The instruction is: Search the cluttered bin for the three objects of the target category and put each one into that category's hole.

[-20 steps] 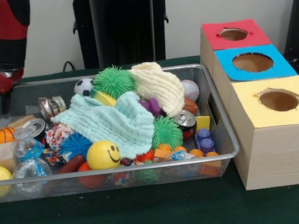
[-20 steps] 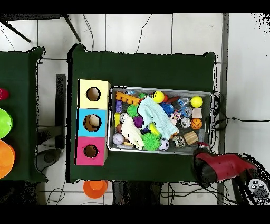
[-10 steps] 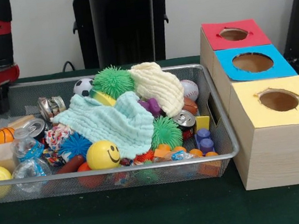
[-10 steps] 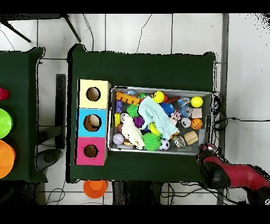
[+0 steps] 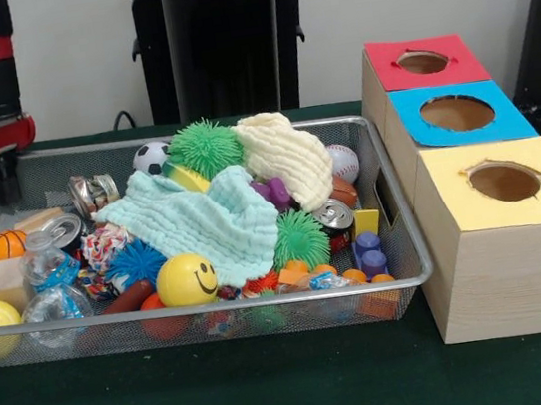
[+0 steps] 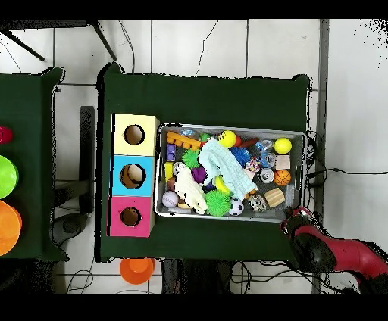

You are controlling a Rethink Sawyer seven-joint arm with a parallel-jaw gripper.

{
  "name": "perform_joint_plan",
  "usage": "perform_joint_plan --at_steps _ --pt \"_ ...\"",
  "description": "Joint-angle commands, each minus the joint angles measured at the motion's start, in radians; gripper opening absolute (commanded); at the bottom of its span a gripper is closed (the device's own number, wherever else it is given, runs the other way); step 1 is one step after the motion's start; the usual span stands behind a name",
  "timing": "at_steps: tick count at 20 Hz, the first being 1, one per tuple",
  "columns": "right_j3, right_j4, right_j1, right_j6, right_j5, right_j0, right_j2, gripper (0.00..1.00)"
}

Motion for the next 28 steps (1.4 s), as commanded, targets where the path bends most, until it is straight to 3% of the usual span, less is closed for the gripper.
perform_joint_plan --at_steps 1,4,12,16,19,21,24,28 --pt "0.058 0.042 0.029 -0.094 0.114 -0.003 0.155 0.0" --pt "0.099 0.082 -0.007 -0.079 0.132 -0.023 0.182 0.0" --pt "0.283 0.243 -0.216 -0.042 0.188 -0.075 0.286 0.0" --pt "0.406 0.378 -0.313 -0.024 0.207 -0.168 0.401 0.0" --pt "0.506 0.524 -0.409 0.06 0.209 -0.222 0.477 0.0" --pt "0.538 0.57 -0.453 0.085 0.208 -0.225 0.484 0.0" --pt "0.54 0.558 -0.46 0.088 0.199 -0.194 0.446 0.0" --pt "0.562 0.55 -0.459 0.072 0.165 -0.208 0.447 0.0"
